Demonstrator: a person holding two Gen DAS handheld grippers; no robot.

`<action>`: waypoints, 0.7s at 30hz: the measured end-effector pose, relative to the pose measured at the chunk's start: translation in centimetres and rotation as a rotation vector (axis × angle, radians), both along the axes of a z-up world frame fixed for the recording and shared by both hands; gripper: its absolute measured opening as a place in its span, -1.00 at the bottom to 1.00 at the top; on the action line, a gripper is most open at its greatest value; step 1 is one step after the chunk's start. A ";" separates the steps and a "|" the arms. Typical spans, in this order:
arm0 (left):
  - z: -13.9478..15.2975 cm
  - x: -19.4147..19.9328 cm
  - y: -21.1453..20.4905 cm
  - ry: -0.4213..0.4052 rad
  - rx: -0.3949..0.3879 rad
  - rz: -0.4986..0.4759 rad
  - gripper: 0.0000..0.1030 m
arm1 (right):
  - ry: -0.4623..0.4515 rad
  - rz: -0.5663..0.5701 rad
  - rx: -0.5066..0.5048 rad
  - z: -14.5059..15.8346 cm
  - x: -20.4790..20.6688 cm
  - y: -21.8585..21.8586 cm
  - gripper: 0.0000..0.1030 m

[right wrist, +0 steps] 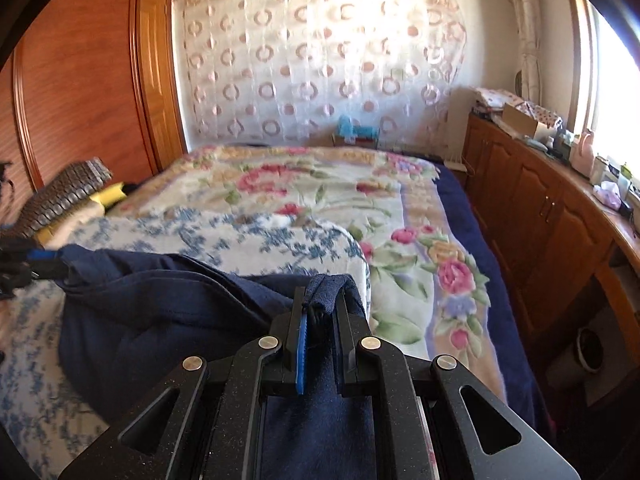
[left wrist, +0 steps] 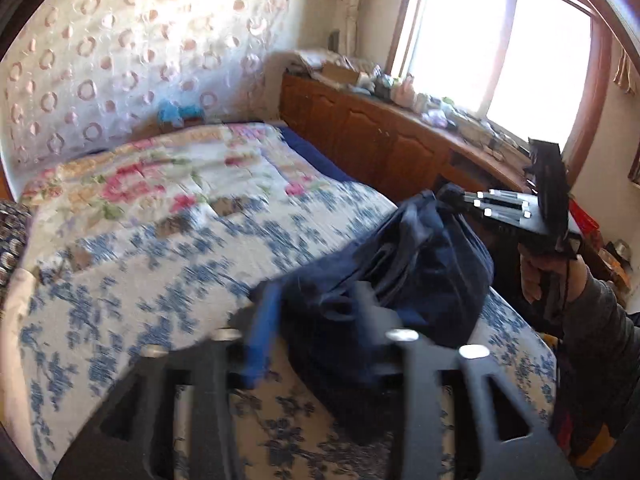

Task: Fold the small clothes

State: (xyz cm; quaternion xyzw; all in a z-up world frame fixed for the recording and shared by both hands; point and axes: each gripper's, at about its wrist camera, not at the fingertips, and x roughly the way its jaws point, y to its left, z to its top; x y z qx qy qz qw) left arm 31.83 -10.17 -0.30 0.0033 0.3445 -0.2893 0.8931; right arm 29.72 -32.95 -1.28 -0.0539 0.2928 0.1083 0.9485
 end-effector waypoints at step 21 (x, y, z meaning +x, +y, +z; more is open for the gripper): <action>-3.4 3.6 -3.5 0.055 0.133 -0.032 0.54 | -0.058 0.031 -0.003 3.4 -4.7 0.9 0.14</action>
